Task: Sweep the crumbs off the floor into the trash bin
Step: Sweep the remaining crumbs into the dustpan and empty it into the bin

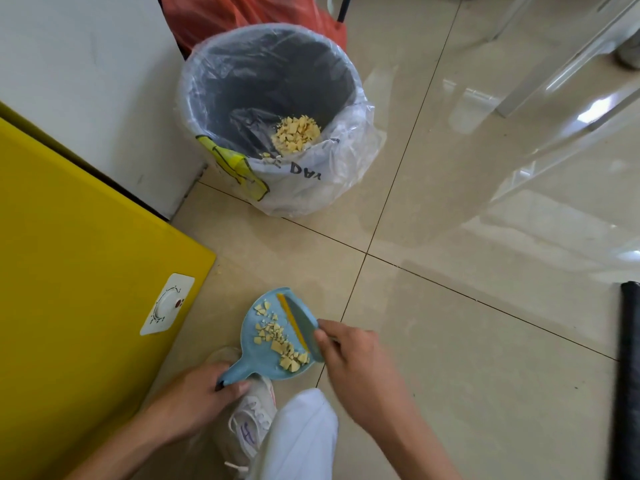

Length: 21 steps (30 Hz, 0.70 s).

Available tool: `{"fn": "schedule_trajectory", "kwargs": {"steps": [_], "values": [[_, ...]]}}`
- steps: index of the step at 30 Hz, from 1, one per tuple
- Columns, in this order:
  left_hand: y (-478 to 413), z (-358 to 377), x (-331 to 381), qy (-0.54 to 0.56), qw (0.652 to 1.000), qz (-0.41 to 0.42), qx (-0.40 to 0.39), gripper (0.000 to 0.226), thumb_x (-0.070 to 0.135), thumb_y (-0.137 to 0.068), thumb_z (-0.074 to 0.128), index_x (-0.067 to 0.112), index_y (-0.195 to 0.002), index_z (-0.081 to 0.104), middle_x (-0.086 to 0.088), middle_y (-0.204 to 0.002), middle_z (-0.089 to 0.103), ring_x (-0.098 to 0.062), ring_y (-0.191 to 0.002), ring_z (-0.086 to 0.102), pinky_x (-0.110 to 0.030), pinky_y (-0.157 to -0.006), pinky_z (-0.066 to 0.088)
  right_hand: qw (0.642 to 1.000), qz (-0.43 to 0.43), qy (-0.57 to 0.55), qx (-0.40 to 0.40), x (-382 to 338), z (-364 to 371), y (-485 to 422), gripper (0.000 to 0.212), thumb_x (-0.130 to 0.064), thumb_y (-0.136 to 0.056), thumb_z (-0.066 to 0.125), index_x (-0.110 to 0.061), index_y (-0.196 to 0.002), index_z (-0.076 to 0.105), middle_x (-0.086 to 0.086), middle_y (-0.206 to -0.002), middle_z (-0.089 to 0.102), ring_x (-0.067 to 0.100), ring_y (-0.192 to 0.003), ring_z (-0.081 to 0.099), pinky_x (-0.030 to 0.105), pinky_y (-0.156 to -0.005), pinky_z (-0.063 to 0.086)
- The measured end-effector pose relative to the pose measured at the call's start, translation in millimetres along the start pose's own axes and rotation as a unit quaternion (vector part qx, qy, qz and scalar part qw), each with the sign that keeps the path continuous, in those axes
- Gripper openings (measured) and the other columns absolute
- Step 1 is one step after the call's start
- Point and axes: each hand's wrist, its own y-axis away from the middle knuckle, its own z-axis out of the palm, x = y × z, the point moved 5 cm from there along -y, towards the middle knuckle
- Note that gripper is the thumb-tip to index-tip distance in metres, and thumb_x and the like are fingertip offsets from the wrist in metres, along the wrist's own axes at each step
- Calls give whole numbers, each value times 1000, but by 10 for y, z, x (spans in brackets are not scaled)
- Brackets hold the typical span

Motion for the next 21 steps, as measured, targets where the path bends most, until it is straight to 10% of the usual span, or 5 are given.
{"fn": "schedule_trajectory", "kwargs": {"steps": [4,11,17,21], "values": [[115,-18,-120,46,999,-4,-5,19,60,-88,60,43,-91,68,12,-82,73,0,-76,65,-22,-69,51,991,6,-87,98,119,-508,-60,21,-30,-101,53,-31,-99,73,-7,-76,73,10,-69,64,25,-64,48],[494,-127,-178,169,985,-8,43,21,68,-76,66,54,-93,65,8,-91,73,-1,-72,65,-24,-74,49,927,84,-343,126,504,-497,-603,25,-31,-101,54,-21,-99,77,-5,-58,33,14,-55,27,25,-50,25],[654,-294,-67,186,978,-27,92,33,57,-72,70,29,-88,76,-8,-82,73,-19,-75,68,-33,-72,48,928,127,-346,-56,182,674,-841,21,-18,-90,62,-18,-72,73,-13,-57,65,7,-55,54,23,-52,46],[642,-359,-27,219,972,-23,86,16,27,-80,78,18,-94,79,-18,-94,75,-28,-81,70,-32,-74,47,909,155,-369,-118,-21,1149,-994,54,9,-97,49,-30,-60,58,-24,-40,57,-10,-44,56,4,-46,43]]}}
